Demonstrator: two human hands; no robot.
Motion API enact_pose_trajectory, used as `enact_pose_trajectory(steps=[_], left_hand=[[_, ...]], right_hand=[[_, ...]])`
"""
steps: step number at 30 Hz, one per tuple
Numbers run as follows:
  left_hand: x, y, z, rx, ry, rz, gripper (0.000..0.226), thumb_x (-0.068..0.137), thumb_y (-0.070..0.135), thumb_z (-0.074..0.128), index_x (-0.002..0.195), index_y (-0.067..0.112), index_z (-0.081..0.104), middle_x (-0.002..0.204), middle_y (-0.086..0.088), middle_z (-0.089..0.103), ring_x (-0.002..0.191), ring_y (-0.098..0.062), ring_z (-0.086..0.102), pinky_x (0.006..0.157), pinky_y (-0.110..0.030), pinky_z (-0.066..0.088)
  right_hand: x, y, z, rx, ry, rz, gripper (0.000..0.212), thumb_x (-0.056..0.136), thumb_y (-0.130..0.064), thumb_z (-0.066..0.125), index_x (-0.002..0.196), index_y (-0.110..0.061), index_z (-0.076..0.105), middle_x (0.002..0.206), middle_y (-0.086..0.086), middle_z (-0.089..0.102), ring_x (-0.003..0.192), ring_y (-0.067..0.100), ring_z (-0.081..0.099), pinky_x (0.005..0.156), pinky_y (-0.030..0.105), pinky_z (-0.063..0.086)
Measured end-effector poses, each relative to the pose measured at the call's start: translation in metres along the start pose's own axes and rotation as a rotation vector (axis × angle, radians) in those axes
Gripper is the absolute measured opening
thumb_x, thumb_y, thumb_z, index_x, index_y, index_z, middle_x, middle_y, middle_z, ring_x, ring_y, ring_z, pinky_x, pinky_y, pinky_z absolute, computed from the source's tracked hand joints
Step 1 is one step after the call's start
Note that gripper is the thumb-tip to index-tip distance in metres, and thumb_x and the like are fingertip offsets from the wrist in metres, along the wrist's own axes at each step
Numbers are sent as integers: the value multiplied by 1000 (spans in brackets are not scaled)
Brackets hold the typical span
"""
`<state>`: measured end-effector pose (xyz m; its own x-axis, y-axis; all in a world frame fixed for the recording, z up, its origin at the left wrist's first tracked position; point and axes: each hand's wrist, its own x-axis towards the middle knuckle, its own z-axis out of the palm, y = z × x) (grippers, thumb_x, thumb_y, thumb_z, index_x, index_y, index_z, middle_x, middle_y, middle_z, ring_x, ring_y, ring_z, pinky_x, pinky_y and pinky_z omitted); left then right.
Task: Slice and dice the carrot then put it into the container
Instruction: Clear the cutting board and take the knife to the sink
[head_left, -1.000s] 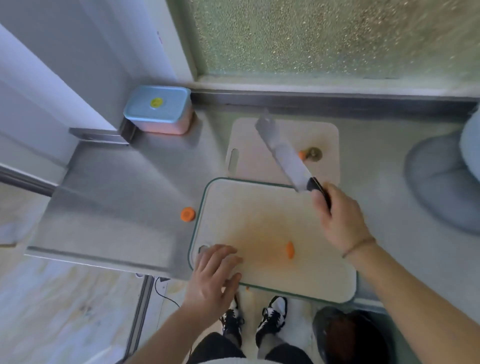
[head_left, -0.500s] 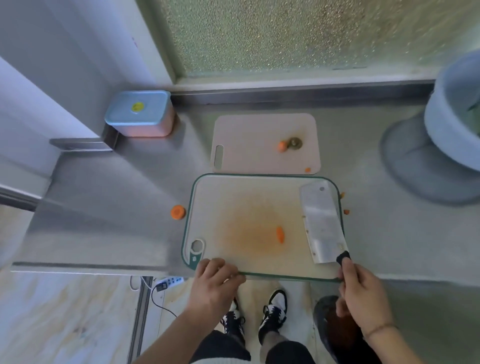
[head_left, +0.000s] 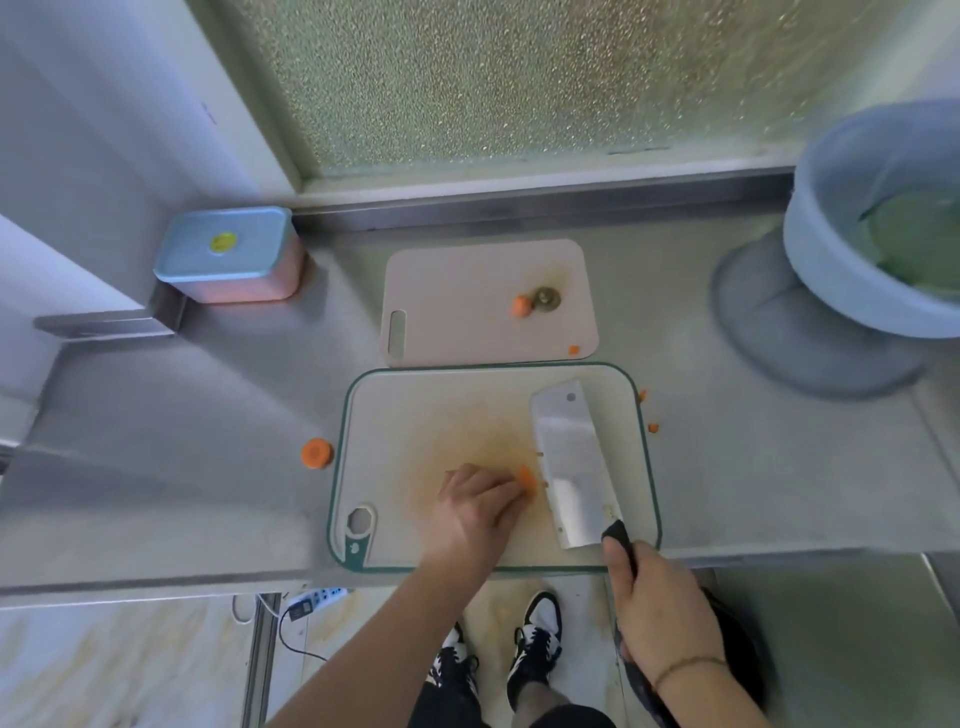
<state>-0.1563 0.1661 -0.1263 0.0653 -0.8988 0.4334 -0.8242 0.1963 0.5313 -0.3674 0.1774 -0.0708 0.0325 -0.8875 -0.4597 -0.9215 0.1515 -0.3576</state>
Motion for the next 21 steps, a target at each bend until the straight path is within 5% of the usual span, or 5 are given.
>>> enact_pose_trajectory(steps=[7, 12, 14, 18, 21], left_hand=[[10, 20, 9, -236, -1, -103, 24, 89, 18, 60, 82, 11, 82, 93, 0, 78, 85, -13, 73, 80, -24, 59], [26, 32, 9, -381, 1, -81, 19, 91, 3, 60, 86, 3, 78, 102, -6, 73, 100, 5, 63, 88, -12, 51], [46, 34, 11, -359, 40, -106, 20, 90, 5, 59, 88, 3, 79, 101, -7, 71, 98, -2, 64, 89, -11, 49], [114, 23, 31, -233, 33, -139, 22, 90, 13, 59, 97, 3, 77, 102, -12, 71, 97, -23, 64, 91, -23, 48], [155, 4, 56, -112, -106, -95, 29, 78, -3, 62, 102, 1, 76, 105, -17, 71, 94, -38, 66, 89, -32, 51]], right_hand=[[-5, -11, 8, -34, -50, -27, 58, 83, -66, 2, 84, -29, 46, 67, -1, 65, 59, 12, 66, 60, 33, 58], [-2, -1, 10, 283, 16, -32, 76, 78, -80, 6, 75, -23, 57, 57, 4, 62, 55, 15, 61, 63, 35, 53], [-4, 1, 8, 386, 97, -8, 88, 71, -91, 4, 77, -26, 64, 64, 3, 65, 65, 19, 64, 65, 33, 49], [-6, 5, -7, 455, 179, 113, 80, 66, -94, 9, 82, -38, 64, 68, 7, 69, 66, 28, 65, 62, 33, 44], [-2, 10, -17, 459, 168, 141, 59, 85, -69, 38, 94, -24, 74, 71, 2, 70, 68, 25, 64, 63, 23, 38]])
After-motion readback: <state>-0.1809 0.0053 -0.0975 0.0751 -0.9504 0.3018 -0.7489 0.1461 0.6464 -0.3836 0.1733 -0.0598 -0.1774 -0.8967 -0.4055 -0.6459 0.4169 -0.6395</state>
